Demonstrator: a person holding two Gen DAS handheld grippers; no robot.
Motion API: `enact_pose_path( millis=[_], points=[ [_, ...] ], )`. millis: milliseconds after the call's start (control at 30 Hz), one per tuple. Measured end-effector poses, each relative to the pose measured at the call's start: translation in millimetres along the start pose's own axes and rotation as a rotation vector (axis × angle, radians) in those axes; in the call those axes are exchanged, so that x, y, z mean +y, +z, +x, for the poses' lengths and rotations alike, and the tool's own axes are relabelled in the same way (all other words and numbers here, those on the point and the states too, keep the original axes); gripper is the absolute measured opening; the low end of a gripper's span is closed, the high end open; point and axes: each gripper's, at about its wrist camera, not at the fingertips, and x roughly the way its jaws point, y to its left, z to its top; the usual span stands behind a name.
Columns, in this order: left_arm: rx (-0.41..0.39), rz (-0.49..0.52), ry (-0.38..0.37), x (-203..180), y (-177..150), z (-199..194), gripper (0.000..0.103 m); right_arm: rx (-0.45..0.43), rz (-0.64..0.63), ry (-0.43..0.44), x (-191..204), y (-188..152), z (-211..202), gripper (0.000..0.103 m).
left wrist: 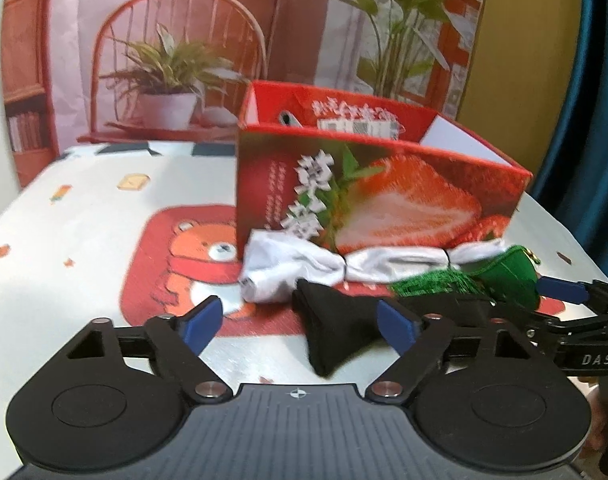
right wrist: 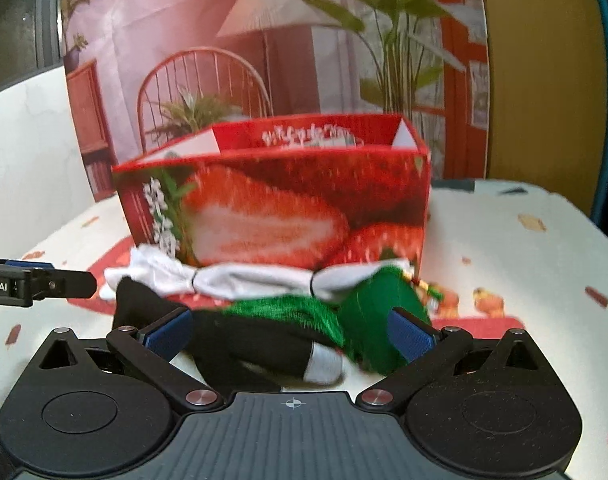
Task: Organize soft objects
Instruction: 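Move both grippers down to the black glove beside the box, then close both grippers on the black glove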
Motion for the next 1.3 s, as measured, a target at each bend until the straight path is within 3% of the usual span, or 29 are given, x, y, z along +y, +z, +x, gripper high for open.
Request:
enact_pose_path(
  millis=[200,367,433,467,500,833,967,1033,1167,1300],
  points=[
    [0.048,-0.037,-0.063,0.5,-1.4,25.0,0.059,0.018,-0.003,0.019,0.4,-6.2,3.0,0.099],
    [0.092,-0.068,-0.118,-1.1,-2.9,43.6,0.054,0.034,-0.001,0.043,1.0,-6.0,4.3,0.086],
    [0.092,-0.062,-0.130,-2.5,-3.2,46.7,0.037,0.037,0.000,0.047,1.1,-6.1,4.2,0.082],
    [0.094,-0.051,-0.124,-3.6,-3.3,47.5,0.020,0.035,0.000,0.047,1.3,-6.2,3.7,0.082],
    [0.100,-0.037,-0.124,-4.7,-3.7,48.0,0.016,0.032,-0.001,0.051,1.6,-6.0,3.3,0.082],
    [0.121,-0.036,-0.138,-3.2,-6.4,47.5,0.015,0.084,-0.090,0.079,12.5,-3.9,27.0,0.081],
    [0.121,-0.039,-0.135,-2.1,-7.8,47.0,0.015,0.171,-0.108,0.059,15.3,-6.7,44.4,0.078],
    [0.120,-0.047,-0.135,-0.6,-9.8,46.1,0.015,0.168,-0.111,0.062,16.7,-7.8,44.8,0.076],
    [0.118,-0.044,-0.123,-0.6,-11.9,41.7,0.015,0.168,-0.117,0.064,17.5,-9.9,41.2,0.063],
    [0.113,-0.028,-0.114,-2.5,-16.1,33.7,0.014,0.179,-0.104,0.080,17.3,-10.9,32.6,0.042]
  ],
)
